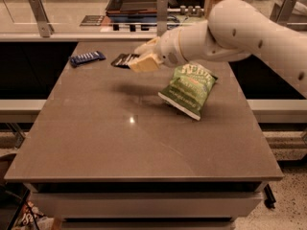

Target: Move rxbar chocolate near rxbar blueberry

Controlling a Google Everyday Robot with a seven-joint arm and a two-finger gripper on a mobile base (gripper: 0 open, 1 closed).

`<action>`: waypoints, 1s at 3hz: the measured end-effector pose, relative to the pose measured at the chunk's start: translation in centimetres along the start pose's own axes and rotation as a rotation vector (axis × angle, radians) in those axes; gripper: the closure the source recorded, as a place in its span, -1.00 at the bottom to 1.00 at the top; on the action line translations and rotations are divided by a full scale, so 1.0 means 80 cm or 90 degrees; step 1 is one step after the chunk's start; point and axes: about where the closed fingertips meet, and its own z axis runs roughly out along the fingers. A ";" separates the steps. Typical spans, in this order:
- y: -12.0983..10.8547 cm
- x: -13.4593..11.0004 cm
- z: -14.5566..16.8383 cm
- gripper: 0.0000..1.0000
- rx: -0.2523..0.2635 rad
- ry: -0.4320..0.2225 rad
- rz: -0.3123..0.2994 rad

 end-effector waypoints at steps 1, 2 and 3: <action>-0.005 -0.020 0.050 1.00 -0.067 -0.015 -0.032; -0.004 -0.036 0.090 1.00 -0.106 -0.036 -0.054; 0.001 -0.050 0.117 1.00 -0.105 -0.050 -0.069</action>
Offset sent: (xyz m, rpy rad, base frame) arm 0.0464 0.1054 -0.0092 0.0422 -0.0249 0.2745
